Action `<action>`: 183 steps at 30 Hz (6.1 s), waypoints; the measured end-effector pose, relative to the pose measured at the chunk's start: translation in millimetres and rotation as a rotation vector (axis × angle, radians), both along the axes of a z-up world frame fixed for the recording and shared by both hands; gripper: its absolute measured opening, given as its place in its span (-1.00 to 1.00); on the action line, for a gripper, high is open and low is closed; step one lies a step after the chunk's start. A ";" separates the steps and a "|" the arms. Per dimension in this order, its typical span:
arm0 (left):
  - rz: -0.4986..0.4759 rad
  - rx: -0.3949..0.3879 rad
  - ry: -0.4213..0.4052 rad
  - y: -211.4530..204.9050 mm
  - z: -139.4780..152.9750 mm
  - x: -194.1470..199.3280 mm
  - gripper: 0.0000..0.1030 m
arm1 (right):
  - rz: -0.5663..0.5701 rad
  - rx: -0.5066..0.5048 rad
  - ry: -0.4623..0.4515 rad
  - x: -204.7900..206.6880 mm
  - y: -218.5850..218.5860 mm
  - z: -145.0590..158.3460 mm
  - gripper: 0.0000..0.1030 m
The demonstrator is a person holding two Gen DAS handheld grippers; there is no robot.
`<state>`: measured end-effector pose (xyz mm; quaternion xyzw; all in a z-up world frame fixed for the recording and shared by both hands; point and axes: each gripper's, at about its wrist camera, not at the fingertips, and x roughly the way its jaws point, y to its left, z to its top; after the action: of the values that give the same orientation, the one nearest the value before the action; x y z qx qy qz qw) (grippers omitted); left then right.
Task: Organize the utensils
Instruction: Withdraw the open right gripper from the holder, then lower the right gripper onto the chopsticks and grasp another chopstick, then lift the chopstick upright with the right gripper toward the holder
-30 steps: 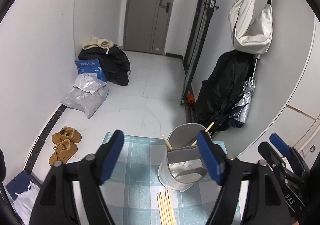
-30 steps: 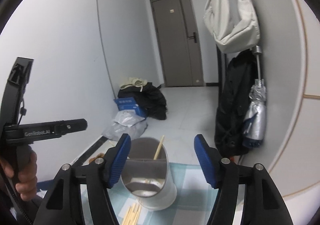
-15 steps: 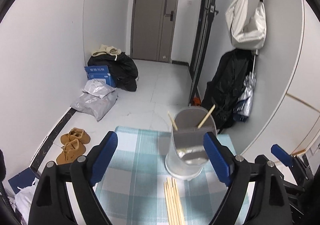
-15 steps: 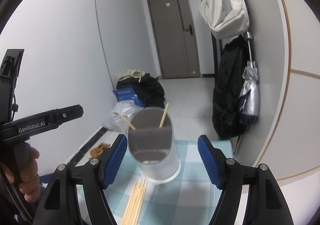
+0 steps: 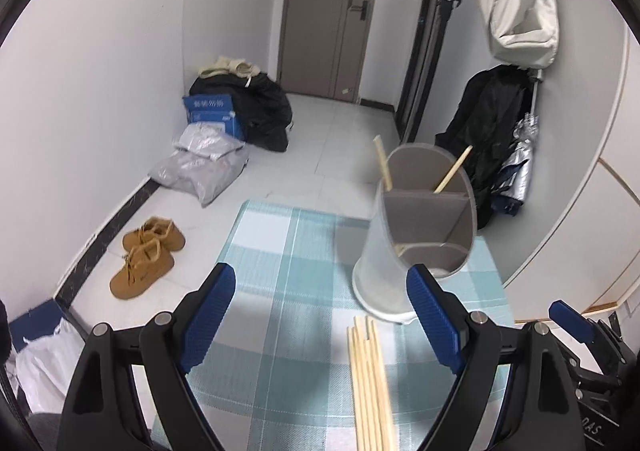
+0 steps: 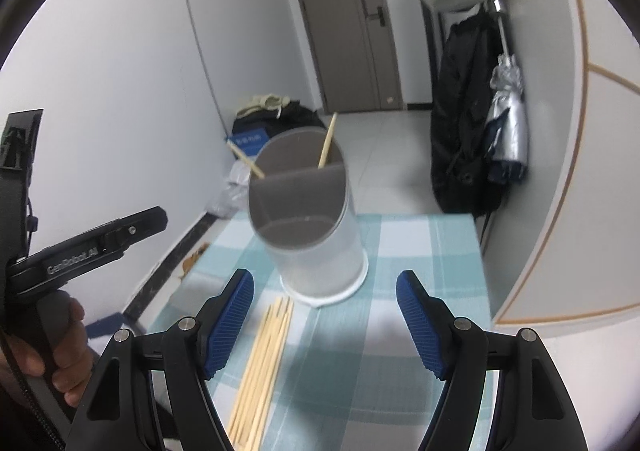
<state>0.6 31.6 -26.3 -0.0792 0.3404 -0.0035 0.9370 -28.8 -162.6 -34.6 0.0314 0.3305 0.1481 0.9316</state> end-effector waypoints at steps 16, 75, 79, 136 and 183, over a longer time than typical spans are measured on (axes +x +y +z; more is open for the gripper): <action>0.066 -0.033 0.114 36.6 -27.0 21.6 0.64 | 0.092 -0.178 0.315 46.6 46.9 -89.5 0.43; 0.169 -0.140 0.243 76.7 -38.5 30.7 0.64 | 0.130 -0.414 0.447 68.1 102.6 -118.0 -0.75; 0.169 -0.132 0.245 74.7 -39.4 30.1 0.64 | 0.119 -0.382 0.463 74.2 99.6 -119.2 -0.78; -0.184 0.094 0.566 -16.9 -100.7 35.7 0.65 | -0.107 0.343 0.201 60.1 -59.8 -22.0 -0.92; -0.221 -0.032 0.161 -29.1 13.5 2.3 -0.97 | 0.097 0.115 -0.120 3.1 7.3 19.9 -0.92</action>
<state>2.9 2.4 -12.8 -0.0564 0.4208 -0.1056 0.8992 -25.7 -155.3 -14.7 0.0597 0.2663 0.2131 0.9381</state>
